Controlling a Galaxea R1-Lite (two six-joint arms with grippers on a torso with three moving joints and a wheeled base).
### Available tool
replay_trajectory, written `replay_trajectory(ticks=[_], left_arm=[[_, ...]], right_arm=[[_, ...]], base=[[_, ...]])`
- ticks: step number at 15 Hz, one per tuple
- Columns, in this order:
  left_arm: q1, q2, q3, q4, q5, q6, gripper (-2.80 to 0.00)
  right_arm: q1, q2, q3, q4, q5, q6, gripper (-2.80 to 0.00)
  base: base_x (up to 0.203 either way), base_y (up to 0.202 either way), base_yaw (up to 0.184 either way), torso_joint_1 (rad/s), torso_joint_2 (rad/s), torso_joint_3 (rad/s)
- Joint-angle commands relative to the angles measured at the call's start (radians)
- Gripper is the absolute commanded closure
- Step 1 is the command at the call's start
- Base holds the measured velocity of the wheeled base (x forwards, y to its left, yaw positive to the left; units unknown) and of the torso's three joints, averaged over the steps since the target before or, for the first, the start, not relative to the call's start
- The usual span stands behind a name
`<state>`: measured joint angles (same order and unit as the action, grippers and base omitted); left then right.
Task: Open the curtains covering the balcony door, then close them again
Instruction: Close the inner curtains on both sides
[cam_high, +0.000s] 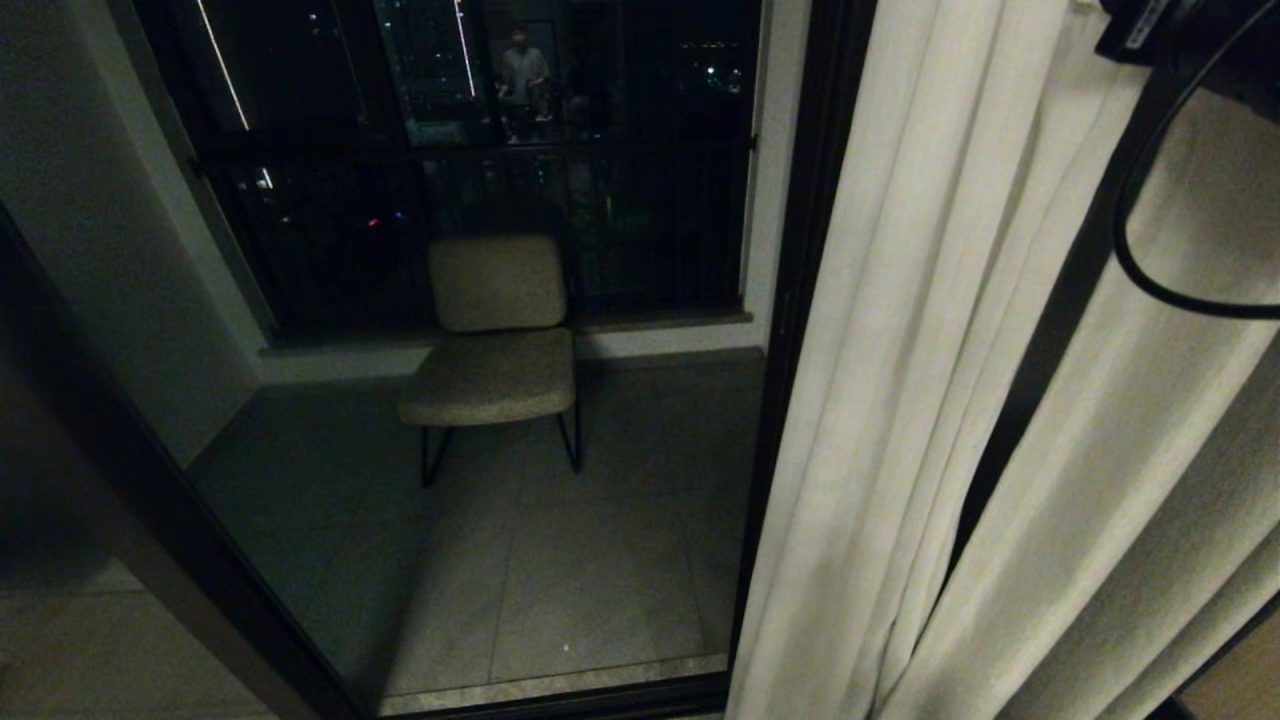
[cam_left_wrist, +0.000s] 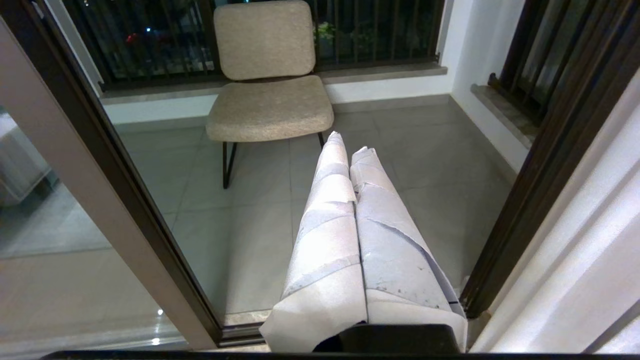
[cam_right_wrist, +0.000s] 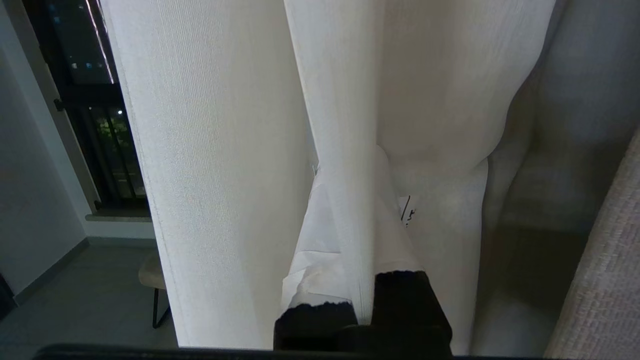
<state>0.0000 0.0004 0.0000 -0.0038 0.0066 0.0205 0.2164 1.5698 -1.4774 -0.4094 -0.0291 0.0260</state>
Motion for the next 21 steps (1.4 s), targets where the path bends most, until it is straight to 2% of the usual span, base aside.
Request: replay_trajectory(ticks=[1, 15, 21], left_arm=[[0.0, 0.0, 0.0, 0.001, 0.0, 0.001, 0.0], [0.0, 0.0, 0.0, 0.001, 0.001, -0.004, 0.0], [0.0, 0.0, 0.0, 0.001, 0.001, -0.005, 0.0]], right_arm=[[0.0, -0.001, 0.003, -0.002, 0.0, 0.0, 0.0], [0.0, -0.011, 0.036, -0.003, 0.0, 0.0, 0.0], [0.001, -0.008, 0.037, -0.005, 0.0, 0.0, 0.0]], base=[[0.0, 0.0, 0.0, 0.0, 0.0, 0.0], [0.0, 0.0, 0.0, 0.0, 0.0, 0.0], [0.001, 0.164, -0.002, 0.003, 0.0, 0.002]])
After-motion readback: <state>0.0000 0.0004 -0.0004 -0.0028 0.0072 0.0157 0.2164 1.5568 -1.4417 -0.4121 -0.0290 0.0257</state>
